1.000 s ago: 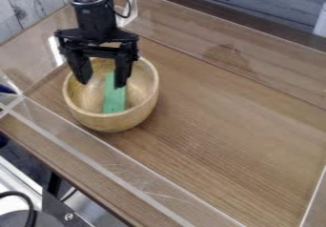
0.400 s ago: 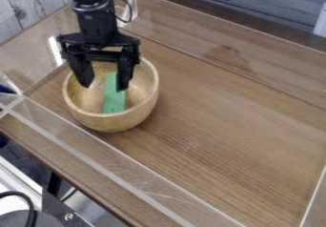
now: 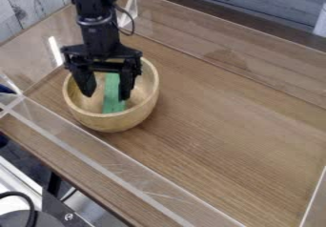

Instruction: Remove the green block from inside the brown bowl and put it on the table

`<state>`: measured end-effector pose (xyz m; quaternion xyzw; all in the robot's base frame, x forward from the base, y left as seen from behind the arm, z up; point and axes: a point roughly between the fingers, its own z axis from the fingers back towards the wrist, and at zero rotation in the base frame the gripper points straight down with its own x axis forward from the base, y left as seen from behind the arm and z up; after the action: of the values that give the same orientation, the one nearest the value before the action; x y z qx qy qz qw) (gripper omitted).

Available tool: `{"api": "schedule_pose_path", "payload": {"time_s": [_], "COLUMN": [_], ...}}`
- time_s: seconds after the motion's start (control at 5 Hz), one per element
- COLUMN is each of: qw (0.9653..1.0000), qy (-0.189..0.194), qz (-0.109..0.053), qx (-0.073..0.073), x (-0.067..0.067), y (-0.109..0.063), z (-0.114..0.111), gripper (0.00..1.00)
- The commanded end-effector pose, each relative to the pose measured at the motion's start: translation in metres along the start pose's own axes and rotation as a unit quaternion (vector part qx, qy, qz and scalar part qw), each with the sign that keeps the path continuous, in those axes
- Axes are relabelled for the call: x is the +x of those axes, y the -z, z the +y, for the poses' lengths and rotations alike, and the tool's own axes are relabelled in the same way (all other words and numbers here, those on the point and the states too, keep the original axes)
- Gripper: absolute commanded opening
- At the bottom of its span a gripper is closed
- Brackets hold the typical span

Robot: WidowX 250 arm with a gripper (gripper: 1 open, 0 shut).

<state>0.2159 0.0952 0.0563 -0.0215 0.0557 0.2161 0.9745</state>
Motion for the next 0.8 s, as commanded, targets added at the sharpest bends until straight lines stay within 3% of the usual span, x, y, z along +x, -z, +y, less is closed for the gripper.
{"api": "schedule_pose_path", "payload": {"time_s": [0.0, 0.2, 0.4, 0.6], "qw": [0.9998, 0.9998, 0.9998, 0.9999], "qy": [0.003, 0.001, 0.0, 0.001], "qz": [-0.018, -0.018, -0.017, -0.016], "qx": [0.005, 0.006, 0.005, -0.004], "x": [0.006, 0.007, 0.008, 0.009], "y": [0.0, 0.006, 0.007, -0.006], "z": [-0.002, -0.003, -0.004, -0.007], "gripper": [1.0, 0.0, 0.0, 0.0]}}
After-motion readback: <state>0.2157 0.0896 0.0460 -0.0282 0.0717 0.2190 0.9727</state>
